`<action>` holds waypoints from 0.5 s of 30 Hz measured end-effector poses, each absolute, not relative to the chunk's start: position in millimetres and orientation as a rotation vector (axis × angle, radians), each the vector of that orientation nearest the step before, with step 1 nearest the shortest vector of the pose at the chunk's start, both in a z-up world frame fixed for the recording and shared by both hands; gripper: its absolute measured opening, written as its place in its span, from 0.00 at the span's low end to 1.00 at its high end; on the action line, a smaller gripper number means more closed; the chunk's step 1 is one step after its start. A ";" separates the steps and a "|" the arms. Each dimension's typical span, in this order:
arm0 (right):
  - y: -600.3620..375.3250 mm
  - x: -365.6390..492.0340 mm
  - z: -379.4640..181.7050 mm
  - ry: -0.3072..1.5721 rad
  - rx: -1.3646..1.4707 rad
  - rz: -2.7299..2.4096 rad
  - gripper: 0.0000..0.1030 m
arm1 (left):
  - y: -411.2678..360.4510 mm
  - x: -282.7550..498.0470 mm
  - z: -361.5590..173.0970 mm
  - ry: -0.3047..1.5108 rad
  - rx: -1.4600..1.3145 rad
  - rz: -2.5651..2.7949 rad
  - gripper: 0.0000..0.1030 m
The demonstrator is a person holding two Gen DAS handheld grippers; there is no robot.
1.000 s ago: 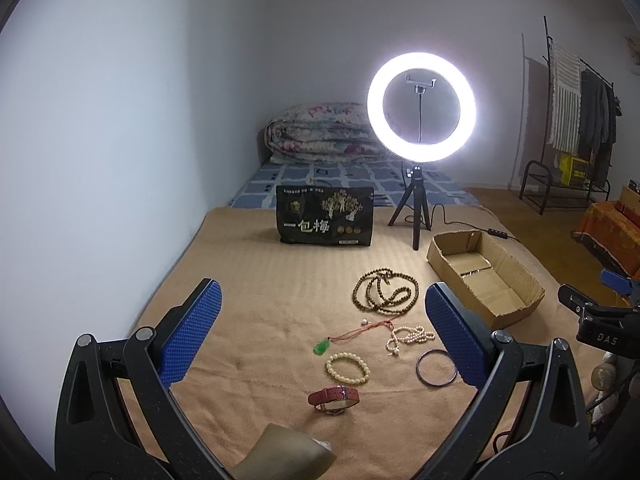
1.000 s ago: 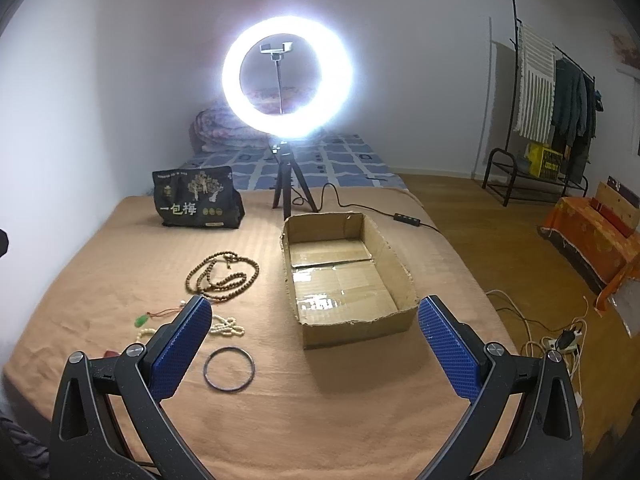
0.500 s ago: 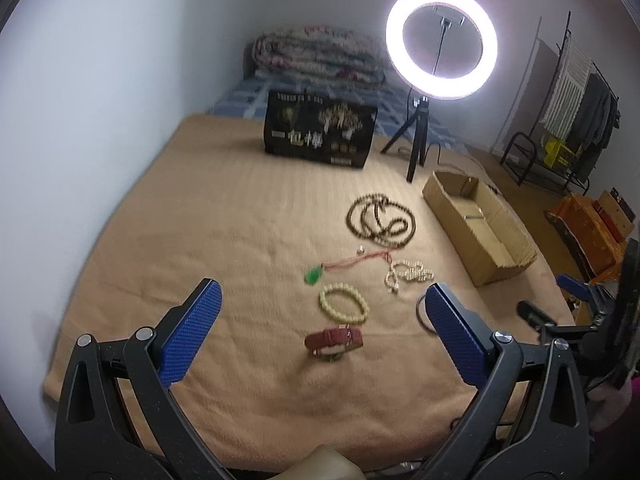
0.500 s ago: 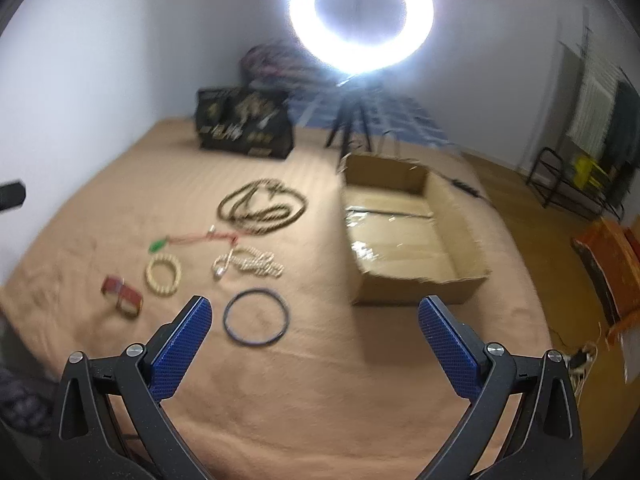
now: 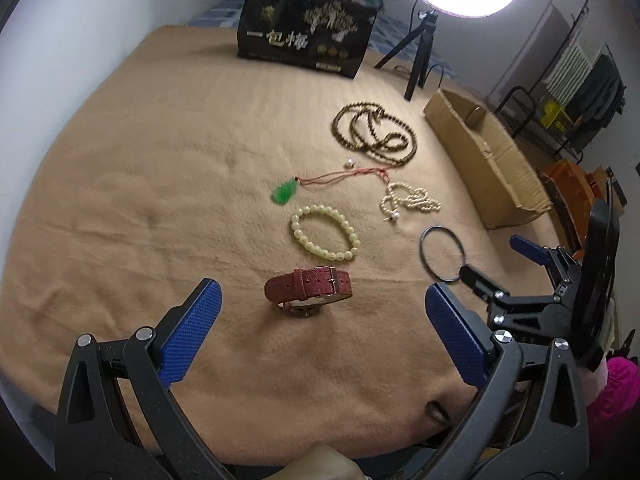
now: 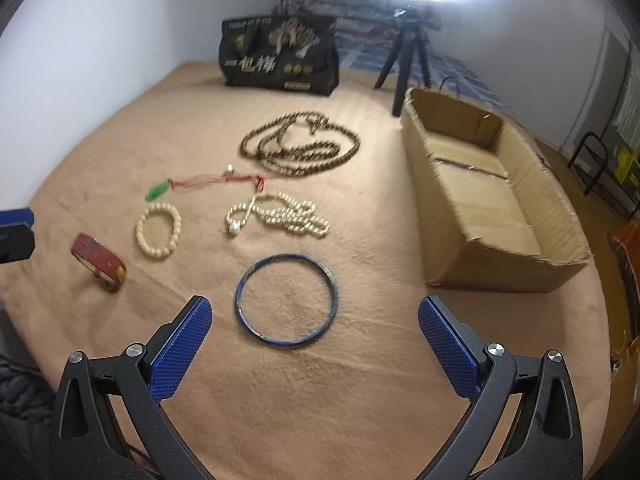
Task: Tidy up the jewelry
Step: 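Grasp the red watch strap with the left tool while the right tool grasps the blue bangle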
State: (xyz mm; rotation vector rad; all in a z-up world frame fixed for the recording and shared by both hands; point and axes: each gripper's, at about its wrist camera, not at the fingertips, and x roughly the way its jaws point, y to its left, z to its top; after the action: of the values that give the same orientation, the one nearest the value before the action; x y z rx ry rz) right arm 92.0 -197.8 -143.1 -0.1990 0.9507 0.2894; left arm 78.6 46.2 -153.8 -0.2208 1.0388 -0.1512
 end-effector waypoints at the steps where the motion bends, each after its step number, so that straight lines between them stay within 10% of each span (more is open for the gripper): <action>1: -195.1 92.5 -146.8 0.958 -0.202 0.295 1.00 | 45.6 82.3 -159.3 1.049 -0.223 -0.140 1.00; 15: -186.2 111.3 -181.0 1.052 -0.144 0.298 1.00 | 51.3 109.4 -204.8 1.139 -0.253 -0.055 0.97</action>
State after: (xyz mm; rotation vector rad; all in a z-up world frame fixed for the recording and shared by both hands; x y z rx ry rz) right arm 111.3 -186.2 -181.0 -0.1442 1.0523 0.2981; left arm 109.4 51.3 -204.8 -0.2529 1.1392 -0.0553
